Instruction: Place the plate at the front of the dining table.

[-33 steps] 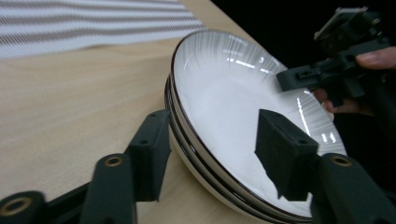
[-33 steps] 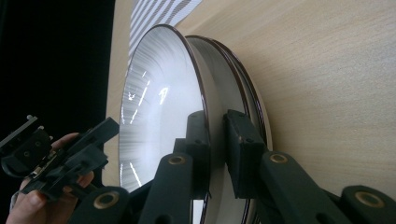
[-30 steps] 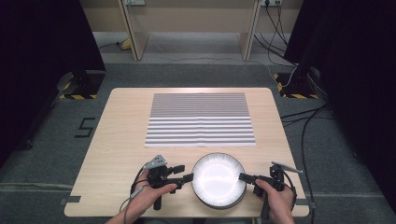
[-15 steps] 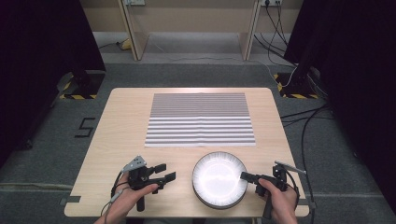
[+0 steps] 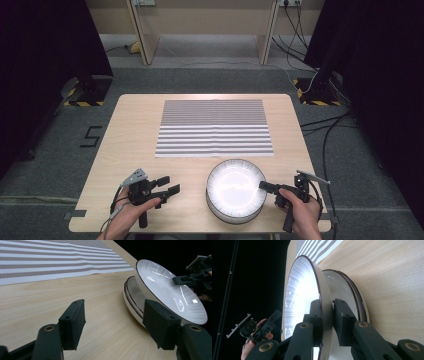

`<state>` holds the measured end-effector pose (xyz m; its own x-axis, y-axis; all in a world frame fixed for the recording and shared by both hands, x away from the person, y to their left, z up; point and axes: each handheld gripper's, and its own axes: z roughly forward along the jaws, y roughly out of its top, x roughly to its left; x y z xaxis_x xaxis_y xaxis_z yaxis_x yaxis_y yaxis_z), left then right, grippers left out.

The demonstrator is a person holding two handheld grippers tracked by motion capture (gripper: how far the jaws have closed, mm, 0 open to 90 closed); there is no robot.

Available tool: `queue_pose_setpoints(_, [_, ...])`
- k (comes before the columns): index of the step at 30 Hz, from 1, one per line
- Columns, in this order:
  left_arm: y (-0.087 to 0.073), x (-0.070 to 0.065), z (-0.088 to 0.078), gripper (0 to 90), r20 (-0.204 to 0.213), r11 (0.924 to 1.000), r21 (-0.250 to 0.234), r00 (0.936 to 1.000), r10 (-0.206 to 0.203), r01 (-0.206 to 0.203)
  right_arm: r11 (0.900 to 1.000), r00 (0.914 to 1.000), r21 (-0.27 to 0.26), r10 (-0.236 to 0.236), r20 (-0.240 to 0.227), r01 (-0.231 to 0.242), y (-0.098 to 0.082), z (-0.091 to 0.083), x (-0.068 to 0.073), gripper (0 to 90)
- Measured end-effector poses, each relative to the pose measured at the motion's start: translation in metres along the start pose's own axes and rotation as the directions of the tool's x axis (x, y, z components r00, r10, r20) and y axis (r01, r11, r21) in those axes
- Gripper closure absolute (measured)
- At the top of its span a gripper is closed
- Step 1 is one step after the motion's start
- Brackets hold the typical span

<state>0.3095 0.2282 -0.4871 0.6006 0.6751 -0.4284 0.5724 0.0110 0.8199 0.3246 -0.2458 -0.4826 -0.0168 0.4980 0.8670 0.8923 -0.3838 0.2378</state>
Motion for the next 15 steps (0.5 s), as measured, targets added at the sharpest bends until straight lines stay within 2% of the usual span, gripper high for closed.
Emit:
queue_pose_setpoints(8, [-0.008, 0.010, -0.007, 34.0, -0.027, 0.9998, 0.006, 0.9995, -0.017, 0.017, 1.000, 0.9998, -0.009, 0.012, -0.014, -0.013, 0.003, -0.001, 0.003, 77.4])
queue_pose_setpoints(15, [-0.014, 0.017, -0.011, 34.1, -0.046, 0.9995, 0.005, 0.9985, -0.030, 0.030, 1.000, 0.9999, -0.014, 0.004, -0.011, -0.004, 0.007, 0.001, 0.006, 77.1])
